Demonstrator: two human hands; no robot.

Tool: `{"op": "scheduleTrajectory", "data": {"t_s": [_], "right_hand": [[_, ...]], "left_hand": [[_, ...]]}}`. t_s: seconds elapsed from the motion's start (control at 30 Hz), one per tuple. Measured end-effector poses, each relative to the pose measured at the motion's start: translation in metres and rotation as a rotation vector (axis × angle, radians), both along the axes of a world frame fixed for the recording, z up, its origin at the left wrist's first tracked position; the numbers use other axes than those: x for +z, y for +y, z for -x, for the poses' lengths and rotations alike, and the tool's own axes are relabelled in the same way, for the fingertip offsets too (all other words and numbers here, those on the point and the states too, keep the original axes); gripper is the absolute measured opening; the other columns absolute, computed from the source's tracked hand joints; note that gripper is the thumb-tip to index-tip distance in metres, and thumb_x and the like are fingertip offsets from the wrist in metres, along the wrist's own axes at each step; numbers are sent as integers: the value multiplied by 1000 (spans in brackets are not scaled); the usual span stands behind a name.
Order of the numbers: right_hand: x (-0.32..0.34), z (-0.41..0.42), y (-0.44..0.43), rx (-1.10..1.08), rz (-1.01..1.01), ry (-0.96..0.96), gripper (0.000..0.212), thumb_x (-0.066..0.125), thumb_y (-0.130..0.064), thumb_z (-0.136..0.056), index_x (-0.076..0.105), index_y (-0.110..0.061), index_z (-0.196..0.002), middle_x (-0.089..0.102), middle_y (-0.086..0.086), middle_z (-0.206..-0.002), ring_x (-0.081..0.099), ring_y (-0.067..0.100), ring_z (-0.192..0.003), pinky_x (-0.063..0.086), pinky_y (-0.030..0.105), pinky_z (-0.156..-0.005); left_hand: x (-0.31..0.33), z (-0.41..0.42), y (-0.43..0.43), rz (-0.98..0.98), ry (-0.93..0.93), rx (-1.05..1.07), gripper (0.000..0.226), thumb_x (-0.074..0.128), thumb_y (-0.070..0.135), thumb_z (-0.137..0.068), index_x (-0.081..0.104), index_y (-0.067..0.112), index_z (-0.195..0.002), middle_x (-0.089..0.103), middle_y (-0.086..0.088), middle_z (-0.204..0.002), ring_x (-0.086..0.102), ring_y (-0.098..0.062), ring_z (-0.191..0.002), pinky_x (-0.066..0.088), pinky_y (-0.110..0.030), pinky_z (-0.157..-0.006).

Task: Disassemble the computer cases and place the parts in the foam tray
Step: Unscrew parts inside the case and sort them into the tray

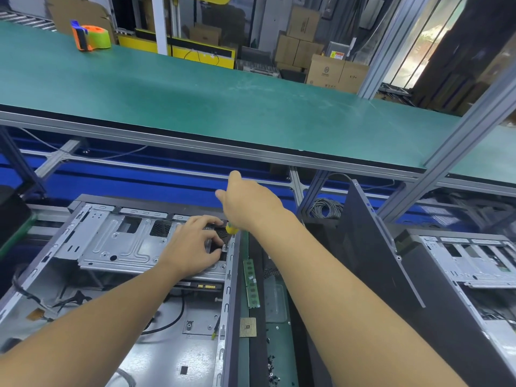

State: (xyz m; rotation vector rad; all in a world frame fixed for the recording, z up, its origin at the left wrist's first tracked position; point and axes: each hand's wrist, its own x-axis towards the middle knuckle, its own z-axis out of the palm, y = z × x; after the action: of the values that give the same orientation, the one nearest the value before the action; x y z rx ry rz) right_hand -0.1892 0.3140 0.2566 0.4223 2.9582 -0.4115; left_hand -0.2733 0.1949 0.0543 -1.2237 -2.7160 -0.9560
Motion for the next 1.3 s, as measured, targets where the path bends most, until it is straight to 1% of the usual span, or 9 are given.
{"op": "scheduleTrajectory", "data": {"t_s": [0.07, 0.13, 0.2, 0.37, 0.53, 0.67, 1.0, 1.17, 1.3], "right_hand": [[1, 1, 3, 40, 6, -4, 20, 45, -19, -102, 42, -9, -119, 51, 10, -107, 52, 30, -87, 39, 37, -62], [4, 2, 4, 57, 61, -56, 23, 50, -16, -97, 45, -13, -119, 43, 9, -124, 46, 31, -108, 42, 41, -73], [5, 1, 5, 42, 106, -90, 26, 54, -18, -94, 46, -16, -119, 38, 8, -130, 41, 32, -116, 42, 43, -75], [-7, -1, 4, -13, 55, 40, 36, 48, -42, -103, 42, -11, -120, 51, 10, -109, 52, 31, -86, 40, 37, -65], [-6, -2, 3, -44, 141, 131, 16, 49, -10, -98, 44, -8, -112, 54, 11, -97, 43, 24, -69, 37, 33, -57], [-1, -3, 3, -61, 142, 152, 17, 51, -10, -95, 46, -9, -111, 54, 10, -97, 43, 22, -70, 40, 36, -60], [0, -6, 5, -84, 198, 167, 17, 52, -13, -95, 49, -8, -111, 60, 14, -99, 44, 24, -68, 38, 34, -57], [2, -11, 5, -114, 208, 201, 17, 51, -12, -95, 49, -7, -111, 57, 11, -97, 45, 24, -71, 39, 34, -59], [11, -26, 14, -193, 159, 422, 8, 49, -10, -95, 48, -9, -102, 56, 8, -98, 57, 30, -83, 48, 40, -66]], "left_hand": [[-1, 0, 0, 10, 8, -2, 13, 60, 46, -73, 68, 40, -80, 39, 34, -115, 37, -5, -120, 41, -42, -97], [-1, 0, 1, 18, 22, -2, 11, 64, 43, -75, 69, 38, -83, 39, 33, -114, 37, -7, -120, 42, -43, -96], [0, -1, 1, 17, 36, -3, 12, 64, 41, -75, 70, 37, -85, 39, 31, -112, 38, -8, -120, 42, -44, -96], [2, -4, 1, 13, 51, -10, 19, 59, 48, -74, 69, 37, -86, 44, 30, -117, 40, -8, -122, 42, -43, -96], [4, -5, 1, -2, 42, -11, 27, 60, 53, -78, 64, 38, -101, 47, 29, -121, 40, -6, -123, 40, -39, -99], [5, -7, 1, -10, 97, -14, 18, 69, 46, -81, 69, 37, -97, 55, 20, -124, 43, -11, -121, 43, -43, -95], [8, -10, 2, 4, 144, -14, 20, 77, 46, -79, 75, 29, -88, 61, 11, -122, 47, -16, -118, 43, -42, -92], [12, -10, 1, 18, 145, -14, 23, 73, 44, -86, 77, 22, -84, 63, 11, -106, 56, -16, -106, 45, -42, -87], [21, -16, -2, -32, 80, 23, 17, 70, 41, -88, 75, 25, -85, 61, 16, -89, 58, -14, -97, 43, -44, -88]]}}
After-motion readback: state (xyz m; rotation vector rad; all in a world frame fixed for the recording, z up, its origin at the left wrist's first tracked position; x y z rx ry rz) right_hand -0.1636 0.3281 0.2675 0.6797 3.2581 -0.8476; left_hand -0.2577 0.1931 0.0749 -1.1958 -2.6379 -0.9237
